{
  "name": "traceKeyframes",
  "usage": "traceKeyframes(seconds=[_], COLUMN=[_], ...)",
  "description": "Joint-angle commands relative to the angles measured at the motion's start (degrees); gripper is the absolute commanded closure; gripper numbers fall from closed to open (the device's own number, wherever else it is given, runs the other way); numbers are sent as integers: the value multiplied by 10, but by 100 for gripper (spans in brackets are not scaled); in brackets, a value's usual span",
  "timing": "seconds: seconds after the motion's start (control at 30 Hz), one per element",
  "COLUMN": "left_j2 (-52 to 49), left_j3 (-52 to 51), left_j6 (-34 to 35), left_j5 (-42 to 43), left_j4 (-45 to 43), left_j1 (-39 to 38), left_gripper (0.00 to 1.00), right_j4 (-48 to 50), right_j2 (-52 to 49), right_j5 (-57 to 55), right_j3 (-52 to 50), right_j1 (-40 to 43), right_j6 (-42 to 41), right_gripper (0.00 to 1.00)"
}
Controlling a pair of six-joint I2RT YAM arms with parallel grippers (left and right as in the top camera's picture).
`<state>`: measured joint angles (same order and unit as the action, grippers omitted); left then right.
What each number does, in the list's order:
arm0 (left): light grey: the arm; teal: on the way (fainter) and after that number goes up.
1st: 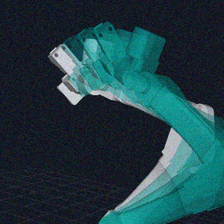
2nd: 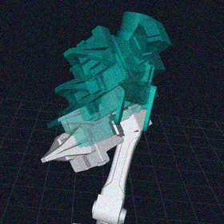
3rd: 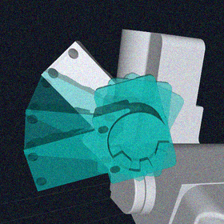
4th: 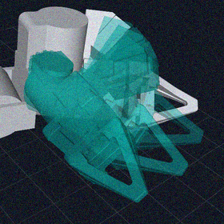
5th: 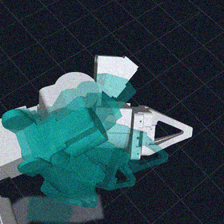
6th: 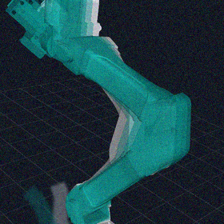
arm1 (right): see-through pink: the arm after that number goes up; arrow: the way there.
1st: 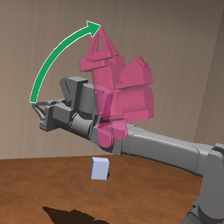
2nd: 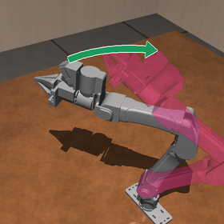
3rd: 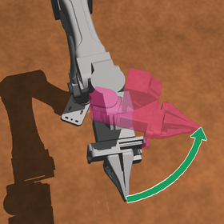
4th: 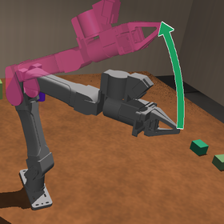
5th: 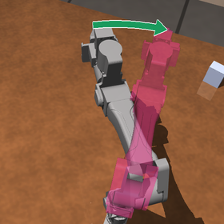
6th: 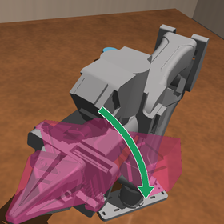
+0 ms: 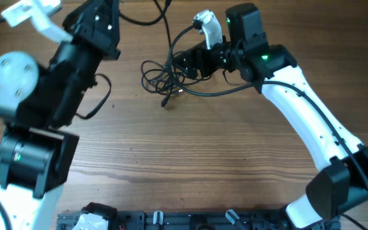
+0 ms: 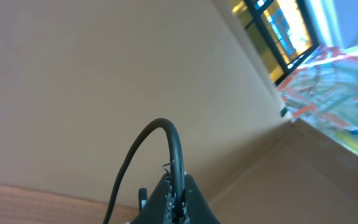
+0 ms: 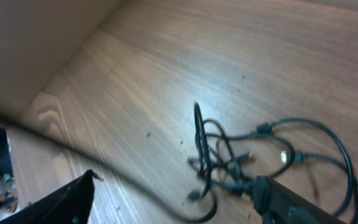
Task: Untangle cables
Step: 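Reach the right gripper to the pile and grasp a cable strand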
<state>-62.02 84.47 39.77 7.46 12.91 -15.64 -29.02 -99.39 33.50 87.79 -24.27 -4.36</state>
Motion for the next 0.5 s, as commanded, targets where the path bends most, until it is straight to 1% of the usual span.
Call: traceKeyframes(seconds=[0.0, 0.03, 0.17, 0.2, 0.3, 0.33, 0.47], left_j2=[35, 40, 38, 38, 35, 31, 10], left_j3=[8, 8, 8, 8, 8, 8, 8], left_j6=[2, 2, 2, 2, 2, 2, 2], left_j5=[10, 10, -3, -21, -114, -139, -146], left_j4=[9, 19, 19, 19, 41, 54, 71], left_j1=[2, 2, 2, 2, 2, 2, 2], left_gripper=[96, 96, 96, 96, 96, 96, 96], right_j4=[26, 31, 33, 33, 32, 31, 30], right_j2=[-19, -22, -25, -25, -25, -25, -25], right_j5=[43, 45, 60, 73, 117, 118, 116], right_j3=[7, 7, 7, 7, 7, 7, 7], right_j1=[-3, -3, -3, -3, -3, -3, -3], right_j6=[12, 3, -5, -4, 29, 29, 29], right_gripper=[21, 28, 30, 28, 19, 19, 19])
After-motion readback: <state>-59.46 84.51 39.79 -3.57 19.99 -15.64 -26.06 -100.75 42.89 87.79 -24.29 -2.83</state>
